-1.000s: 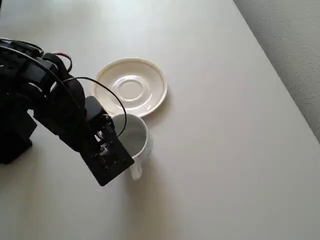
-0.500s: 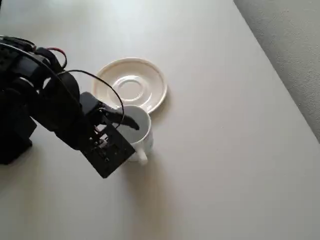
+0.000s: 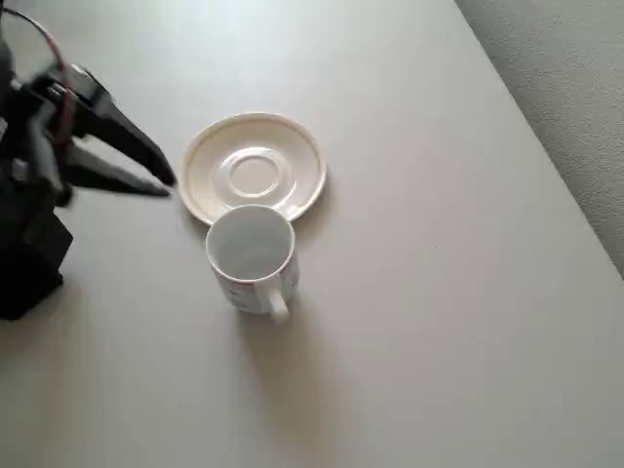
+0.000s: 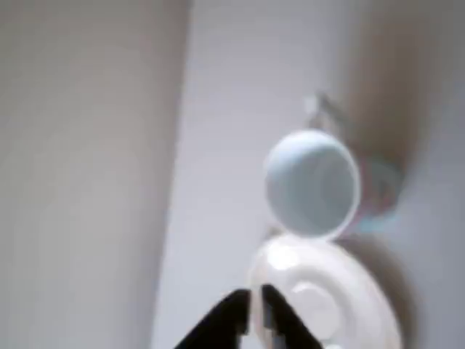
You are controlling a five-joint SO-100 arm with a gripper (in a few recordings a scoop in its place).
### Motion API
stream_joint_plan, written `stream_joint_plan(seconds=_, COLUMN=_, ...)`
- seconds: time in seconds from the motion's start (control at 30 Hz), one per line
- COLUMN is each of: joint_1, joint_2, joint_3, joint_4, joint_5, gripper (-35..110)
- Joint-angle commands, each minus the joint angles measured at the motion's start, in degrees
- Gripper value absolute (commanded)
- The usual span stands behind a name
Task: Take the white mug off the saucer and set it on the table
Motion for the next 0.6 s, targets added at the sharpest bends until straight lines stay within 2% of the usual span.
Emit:
stream_joint_plan(seconds=0.0, joint_1=-21.1, joint_2=19.3, joint_3=4.4, joint_4=7.6, joint_5=14.7, gripper=-2)
stream_joint_plan(seconds=0.1, joint_1=-27.1, joint_2=19.8, joint_3=12.7, joint_4=7.0, joint_5=18.2, gripper=-2)
stream_joint_plan(seconds=0.27, joint_1=-22.4, joint_2=9.4, joint_3=19.3, joint_4=4.4, joint_5=19.1, gripper=-2)
stream_joint_plan(seconds=0.37, joint_1=-21.8, joint_2=13.3, joint_3=30.0, joint_4=0.6, joint_5=16.2, gripper=-2)
stream_joint_plan(seconds=0.47, joint_1=-21.5, joint_2=24.5, joint_3=41.0, joint_4=0.3, joint_5=14.8, gripper=-2)
stream_joint_plan(seconds=0.57, joint_1=-20.0, joint_2=25.0, joint_3=47.0, joint_4=-0.4, joint_5=14.0, gripper=-2)
